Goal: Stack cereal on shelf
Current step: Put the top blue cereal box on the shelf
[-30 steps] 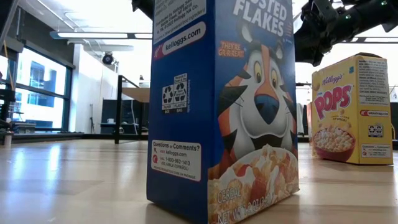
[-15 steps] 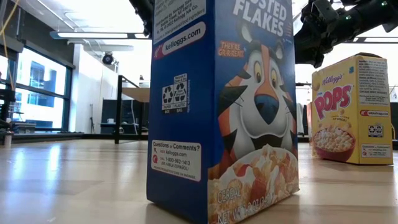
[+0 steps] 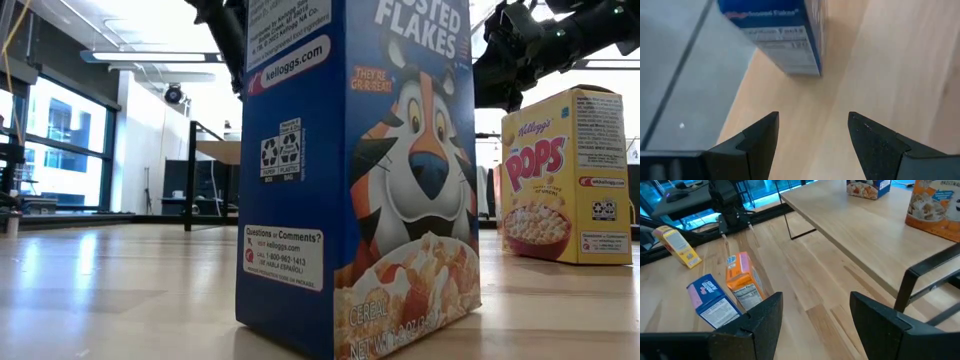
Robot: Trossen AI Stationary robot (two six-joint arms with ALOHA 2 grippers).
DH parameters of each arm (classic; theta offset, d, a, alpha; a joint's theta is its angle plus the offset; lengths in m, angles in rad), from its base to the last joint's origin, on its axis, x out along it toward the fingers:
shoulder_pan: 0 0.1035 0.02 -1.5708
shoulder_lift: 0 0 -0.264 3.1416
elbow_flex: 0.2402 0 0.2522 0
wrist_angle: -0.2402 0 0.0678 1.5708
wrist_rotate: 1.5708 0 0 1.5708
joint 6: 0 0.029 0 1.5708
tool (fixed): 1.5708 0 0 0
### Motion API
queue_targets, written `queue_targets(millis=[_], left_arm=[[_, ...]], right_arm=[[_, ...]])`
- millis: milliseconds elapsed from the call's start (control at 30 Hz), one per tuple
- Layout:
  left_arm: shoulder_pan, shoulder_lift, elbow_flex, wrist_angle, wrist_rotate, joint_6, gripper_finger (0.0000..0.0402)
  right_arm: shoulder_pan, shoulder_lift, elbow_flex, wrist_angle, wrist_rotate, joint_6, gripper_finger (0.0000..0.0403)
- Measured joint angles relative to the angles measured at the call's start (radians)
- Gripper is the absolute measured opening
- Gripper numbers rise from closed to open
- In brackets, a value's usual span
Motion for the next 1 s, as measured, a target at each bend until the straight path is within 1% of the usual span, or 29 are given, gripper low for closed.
queue_targets(millis=[200, 400, 533, 767, 1000], left_arm=[[-0.006, -0.001, -0.059, 0.159, 0.004, 0.0, 0.0229], [-0.008, -0.001, -0.074, 0.209, 0.004, -0.018, 0.0229], [-0.008, -0.001, -0.074, 0.272, -0.004, -0.033, 0.0229], [-0.008, -0.001, -0.074, 0.276, -0.081, -0.043, 0.0229], [-0.008, -0.001, -0.074, 0.313, -0.081, -0.043, 0.0229]], right_arm=[[0.0, 0.0, 0.0, 0.027, 0.0, -0.005, 0.0224], [0.0, 0.0, 0.0, 0.029, 0.0, -0.009, 0.0224], [0.0, 0.0, 0.0, 0.029, 0.0, -0.009, 0.0224], [0.0, 0.0, 0.0, 0.038, 0.001, -0.02, 0.0224], [0.0, 0.0, -0.001, 0.047, 0.001, -0.029, 0.0224]])
